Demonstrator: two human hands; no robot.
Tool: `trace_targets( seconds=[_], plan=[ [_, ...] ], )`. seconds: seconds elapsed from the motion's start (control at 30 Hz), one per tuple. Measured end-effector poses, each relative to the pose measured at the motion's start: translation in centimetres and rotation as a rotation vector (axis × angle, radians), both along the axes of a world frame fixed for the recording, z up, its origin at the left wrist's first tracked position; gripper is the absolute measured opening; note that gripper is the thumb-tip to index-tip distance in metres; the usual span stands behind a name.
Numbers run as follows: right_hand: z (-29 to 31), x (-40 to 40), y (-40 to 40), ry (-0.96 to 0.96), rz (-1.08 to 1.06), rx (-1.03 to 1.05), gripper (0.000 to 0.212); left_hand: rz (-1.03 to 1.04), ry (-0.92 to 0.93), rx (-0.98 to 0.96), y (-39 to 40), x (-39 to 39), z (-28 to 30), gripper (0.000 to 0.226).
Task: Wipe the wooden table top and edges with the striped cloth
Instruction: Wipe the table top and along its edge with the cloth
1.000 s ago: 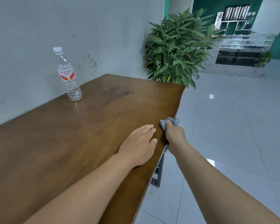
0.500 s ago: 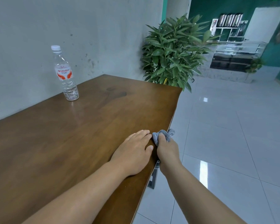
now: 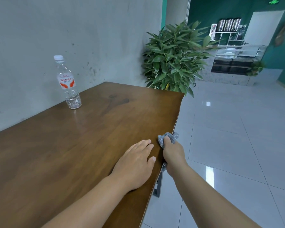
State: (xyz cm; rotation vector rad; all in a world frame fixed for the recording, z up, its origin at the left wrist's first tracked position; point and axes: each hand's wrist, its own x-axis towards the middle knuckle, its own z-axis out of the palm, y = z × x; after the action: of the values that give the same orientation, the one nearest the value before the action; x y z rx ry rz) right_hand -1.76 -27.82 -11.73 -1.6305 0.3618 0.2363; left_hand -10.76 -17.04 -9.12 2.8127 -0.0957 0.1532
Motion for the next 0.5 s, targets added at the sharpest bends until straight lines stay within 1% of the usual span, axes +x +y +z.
trace_targets(
  seconds=[0.17, 0.27, 0.4, 0.5],
  plan=[
    [-1.0, -1.9, 0.2, -0.047, -0.016, 0.018, 0.038, 0.011, -0.011, -0.002, -0.1, -0.3, -0.1, 0.053],
    [-1.0, -1.0, 0.2, -0.06, -0.014, -0.005, 0.04, 0.025, -0.011, -0.016, -0.2, -0.1, -0.2, 0.052],
    [-0.2, 1.4, 0.1, -0.033, -0.023, -0.011, 0.042, 0.041, -0.022, -0.02, -0.2, 0.0, -0.2, 0.051],
    [0.3, 2.3, 0.0, -0.024, -0.028, 0.013, 0.042, 0.044, -0.032, -0.018, -0.4, -0.2, 0.0, 0.05]
  ],
)
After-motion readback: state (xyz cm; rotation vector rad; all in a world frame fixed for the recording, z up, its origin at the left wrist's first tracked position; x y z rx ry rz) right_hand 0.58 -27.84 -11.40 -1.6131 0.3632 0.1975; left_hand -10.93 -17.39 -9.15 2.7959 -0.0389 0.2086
